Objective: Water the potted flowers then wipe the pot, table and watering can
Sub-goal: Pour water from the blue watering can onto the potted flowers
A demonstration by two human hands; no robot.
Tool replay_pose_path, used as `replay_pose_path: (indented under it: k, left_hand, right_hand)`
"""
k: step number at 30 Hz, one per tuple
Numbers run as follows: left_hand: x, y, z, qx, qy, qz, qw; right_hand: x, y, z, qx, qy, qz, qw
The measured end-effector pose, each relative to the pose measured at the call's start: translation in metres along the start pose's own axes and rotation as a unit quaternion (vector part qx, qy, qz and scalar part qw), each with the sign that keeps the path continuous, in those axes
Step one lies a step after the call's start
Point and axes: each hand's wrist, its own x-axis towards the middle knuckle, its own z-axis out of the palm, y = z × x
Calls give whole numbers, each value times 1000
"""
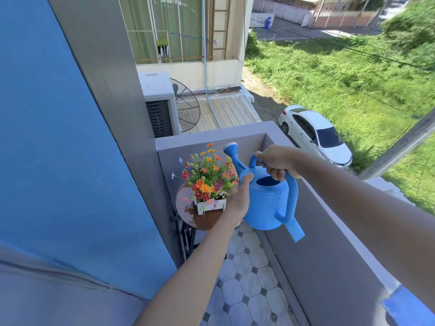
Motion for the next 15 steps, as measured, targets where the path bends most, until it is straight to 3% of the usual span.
replay_pose_path:
  k: [10, 15]
  left_hand:
    - [2, -14, 26, 47, -63, 57, 995]
    - [29, -19, 40, 142, -110, 52, 982]
  right_hand:
    - [-17, 60, -12, 100, 65, -36, 992]
    - [-19, 93, -19, 203, 125, -41, 970]
